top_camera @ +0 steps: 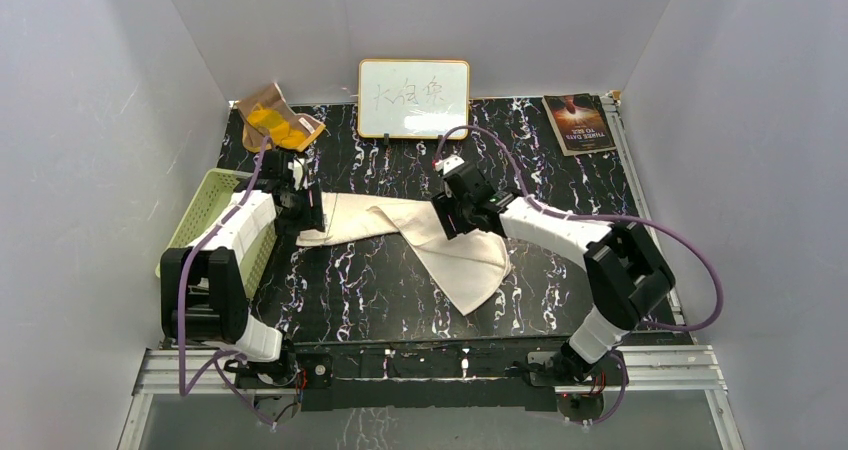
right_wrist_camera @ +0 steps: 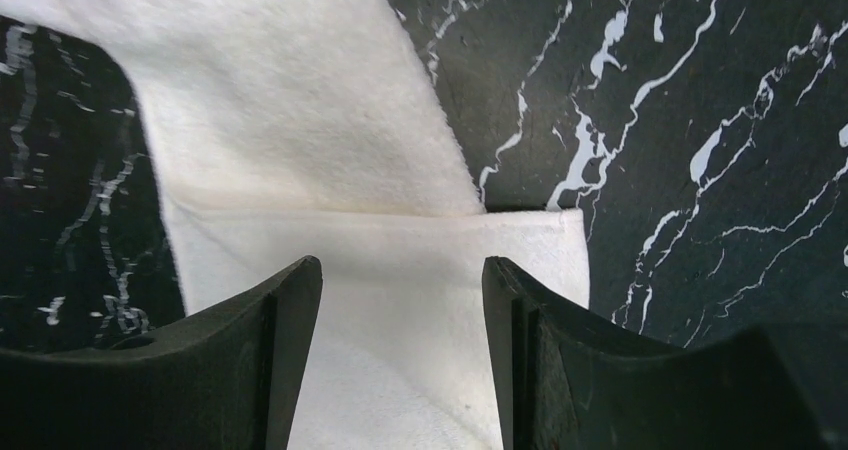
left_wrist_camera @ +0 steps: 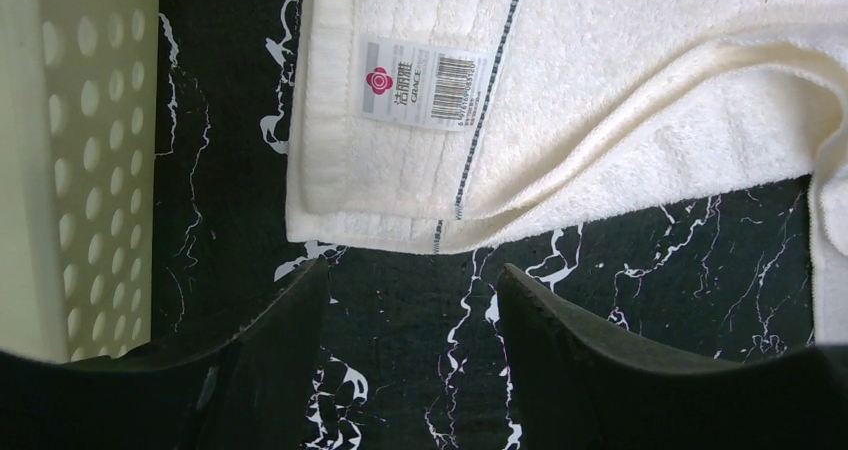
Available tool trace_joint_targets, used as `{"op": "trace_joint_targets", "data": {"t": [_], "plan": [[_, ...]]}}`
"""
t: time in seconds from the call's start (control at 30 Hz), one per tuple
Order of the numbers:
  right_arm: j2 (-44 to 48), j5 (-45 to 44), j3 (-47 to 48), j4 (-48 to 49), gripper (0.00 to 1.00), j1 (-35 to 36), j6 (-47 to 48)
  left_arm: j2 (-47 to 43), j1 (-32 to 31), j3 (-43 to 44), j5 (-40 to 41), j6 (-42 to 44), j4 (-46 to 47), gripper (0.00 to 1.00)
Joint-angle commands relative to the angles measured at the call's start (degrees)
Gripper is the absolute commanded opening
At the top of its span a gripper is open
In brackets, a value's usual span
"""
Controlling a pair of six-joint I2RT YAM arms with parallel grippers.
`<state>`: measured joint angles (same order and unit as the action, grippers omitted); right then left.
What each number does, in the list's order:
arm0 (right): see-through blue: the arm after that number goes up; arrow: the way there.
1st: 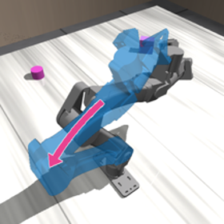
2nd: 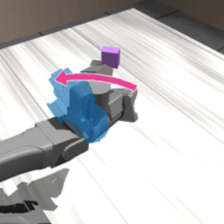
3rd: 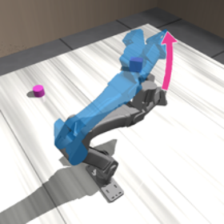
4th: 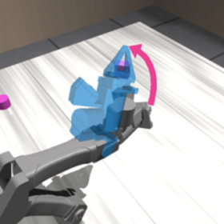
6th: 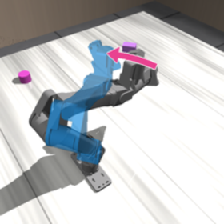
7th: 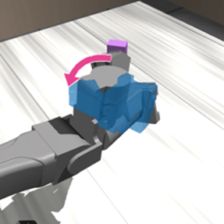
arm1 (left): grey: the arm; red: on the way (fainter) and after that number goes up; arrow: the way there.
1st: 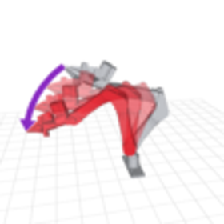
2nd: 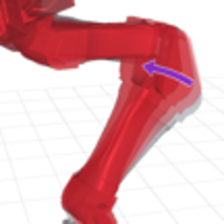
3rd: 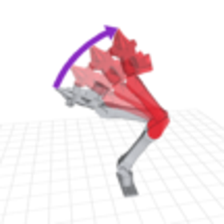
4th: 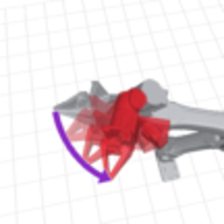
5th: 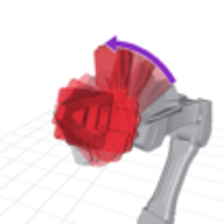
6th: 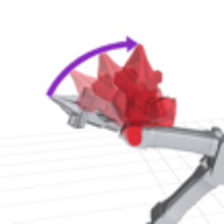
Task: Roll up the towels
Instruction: Flatten out the towel at the center of the board.
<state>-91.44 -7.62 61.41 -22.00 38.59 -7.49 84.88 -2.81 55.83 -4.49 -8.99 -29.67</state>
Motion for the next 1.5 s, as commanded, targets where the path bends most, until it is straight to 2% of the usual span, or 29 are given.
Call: {"op": "trace_joint_targets", "data": {"t": [0.0,0.2,0.4,0.53,0.7,1.13,1.4,1.43,1.47], "plan": [[-3.02,-4.08,3.8,-4.72,0.58,-0.42,2.74,0.09,0.17,1.35,-0.02,0.6,-0.47,0.59],[-7.29,-1.73,6.4,-5.75,0.59,-0.43,3.12,1.86,0.17,1.39,-0.46,0.64,-0.24,0.56],[-11.06,-0.86,7.08,-5.01,0.55,-0.45,2.42,2.6,0.17,0.77,0.54,0.82,-0.6,0.55],[-11.65,-0.02,6.46,-5.08,0.45,-0.67,2.39,3.97,0.26,0.08,1.83,0.29,-0.68,0.64],[-10.78,0.74,5.4,-4.95,0.45,-1.2,2.39,5.97,0.26,0.22,2.95,-1.03,0.27,0.66],[-8.7,2.19,3.62,-4.93,0.45,-1.87,2.47,11.45,1.83,3.77,4.99,-3.47,4.12,0.47],[-8.67,3.76,2.93,-4.38,0.45,-2.42,2.52,10.69,3.54,3.23,6.18,-5.11,5.85,0.36],[-8.71,3.94,2.93,-4.35,0.45,-2.45,2.56,10.44,3.78,3.27,6.03,-5.42,5.98,0.38],[-8.67,4.21,2.92,-4.3,0.45,-2.39,2.56,10.29,3.81,3.29,6.09,-5.73,6.09,0.46]]}}
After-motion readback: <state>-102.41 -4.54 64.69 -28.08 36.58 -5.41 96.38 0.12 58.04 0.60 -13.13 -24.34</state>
